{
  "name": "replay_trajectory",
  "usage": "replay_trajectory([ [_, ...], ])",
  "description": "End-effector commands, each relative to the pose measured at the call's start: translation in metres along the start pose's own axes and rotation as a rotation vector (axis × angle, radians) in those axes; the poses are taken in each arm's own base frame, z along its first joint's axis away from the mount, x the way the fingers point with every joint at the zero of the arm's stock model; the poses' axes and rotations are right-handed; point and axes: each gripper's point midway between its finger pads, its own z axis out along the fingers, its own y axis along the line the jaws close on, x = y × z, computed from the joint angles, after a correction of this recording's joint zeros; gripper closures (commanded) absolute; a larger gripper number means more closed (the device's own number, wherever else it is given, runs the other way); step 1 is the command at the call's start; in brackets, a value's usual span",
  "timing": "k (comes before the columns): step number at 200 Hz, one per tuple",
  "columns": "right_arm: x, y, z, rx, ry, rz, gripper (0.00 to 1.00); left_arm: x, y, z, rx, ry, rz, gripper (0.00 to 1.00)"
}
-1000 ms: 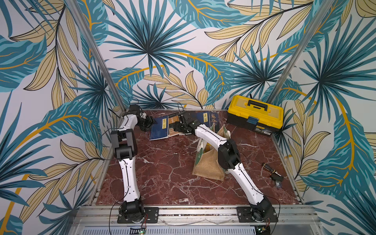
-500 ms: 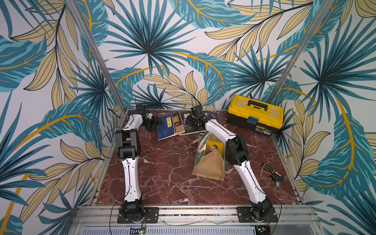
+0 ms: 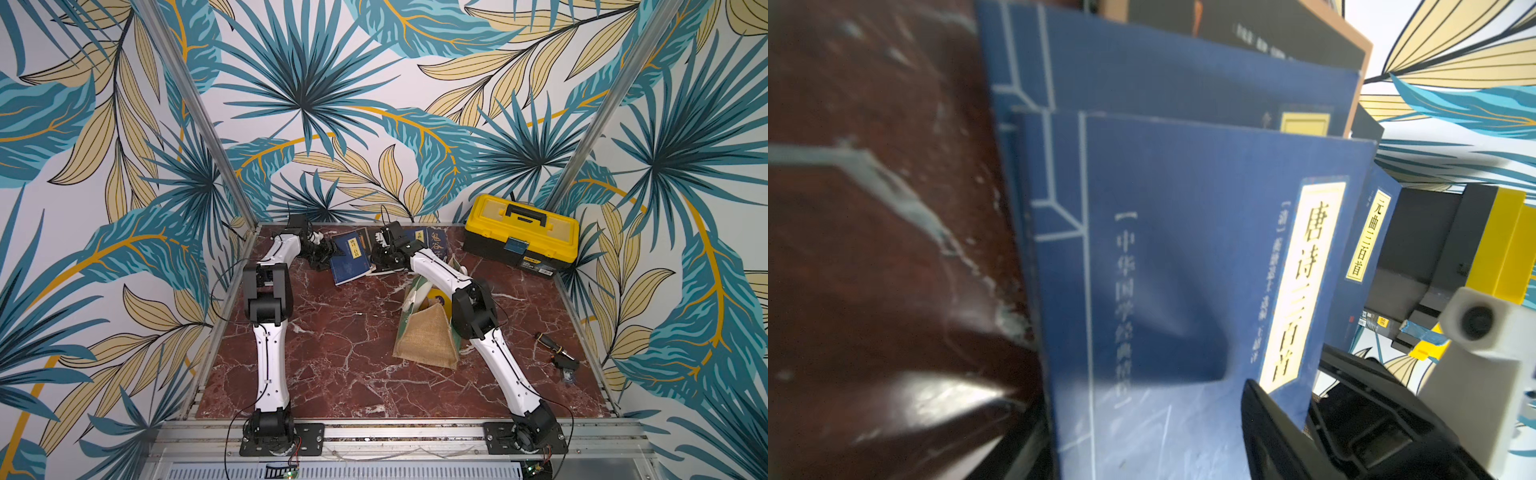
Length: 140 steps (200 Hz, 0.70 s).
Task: Put the books into the canvas bag
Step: Move the books to the center of the board.
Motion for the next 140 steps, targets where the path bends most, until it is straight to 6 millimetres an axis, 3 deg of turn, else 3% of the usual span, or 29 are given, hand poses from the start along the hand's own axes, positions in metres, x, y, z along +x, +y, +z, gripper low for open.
replay_trajectory([
  [1,0.031,0.012,-0.003,-0.028,0.095,-0.028,1.00,0.029,0.000,0.005,-0.007,0.071,-0.030,0.32],
  [6,0.032,0.017,-0.007,-0.037,0.099,-0.040,1.00,0.032,0.004,0.007,-0.013,0.079,-0.037,0.32],
  [14,0.037,0.023,-0.012,-0.044,0.110,-0.056,1.00,0.034,-0.008,-0.006,-0.005,0.062,-0.016,0.32],
  [50,0.061,0.036,-0.046,-0.041,0.150,-0.087,1.00,0.062,-0.005,-0.028,-0.038,0.058,-0.018,0.34],
  [102,0.117,0.032,-0.097,-0.038,0.206,-0.110,1.00,0.132,0.010,-0.057,-0.035,0.032,-0.035,0.56],
  [140,0.149,0.026,-0.118,-0.021,0.256,-0.132,1.00,0.172,0.022,-0.067,-0.004,0.003,-0.041,0.57],
])
